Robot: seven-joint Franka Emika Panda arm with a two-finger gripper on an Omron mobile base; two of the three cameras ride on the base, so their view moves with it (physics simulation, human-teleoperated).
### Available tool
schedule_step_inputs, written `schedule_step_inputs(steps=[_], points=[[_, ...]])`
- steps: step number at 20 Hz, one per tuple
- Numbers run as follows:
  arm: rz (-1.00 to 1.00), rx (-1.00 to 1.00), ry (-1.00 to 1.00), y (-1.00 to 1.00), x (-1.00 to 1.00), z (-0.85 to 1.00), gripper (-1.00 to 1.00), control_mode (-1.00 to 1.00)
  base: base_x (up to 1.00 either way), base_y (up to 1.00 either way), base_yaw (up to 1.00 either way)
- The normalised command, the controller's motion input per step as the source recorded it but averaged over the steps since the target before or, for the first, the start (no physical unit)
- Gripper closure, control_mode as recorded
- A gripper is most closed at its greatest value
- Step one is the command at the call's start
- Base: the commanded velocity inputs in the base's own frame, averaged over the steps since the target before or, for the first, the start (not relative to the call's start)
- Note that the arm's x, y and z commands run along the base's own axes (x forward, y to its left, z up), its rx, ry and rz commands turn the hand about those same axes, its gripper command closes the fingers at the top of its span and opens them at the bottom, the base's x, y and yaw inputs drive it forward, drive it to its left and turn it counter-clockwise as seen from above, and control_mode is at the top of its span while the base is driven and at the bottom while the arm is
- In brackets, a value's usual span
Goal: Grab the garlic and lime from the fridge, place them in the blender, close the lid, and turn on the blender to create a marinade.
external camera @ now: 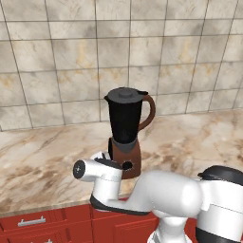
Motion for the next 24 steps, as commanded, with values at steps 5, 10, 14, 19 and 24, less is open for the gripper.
schedule_step_inputs(steps=[5,10,14,19,24], points=[[0.0,0.0,-0.01,-0.32,0.04,0.0,1.0,-1.0,0.0,0.0,0.0],[0.0,0.0,0.0,-0.07,-0.03,-0.03,1.0,-1.0,0.0,0.0,0.0],[0.01,0.0,0.0,-0.08,-0.2,-0.03,1.0,-1.0,0.0,0.0,0.0],[0.0,0.0,0.0,-0.17,0.07,0.0,1.0,-1.0,0.0,0.0,0.0],[0.0,0.0,0.0,-0.2,0.23,0.0,1.0,-1.0,0.0,0.0,0.0]])
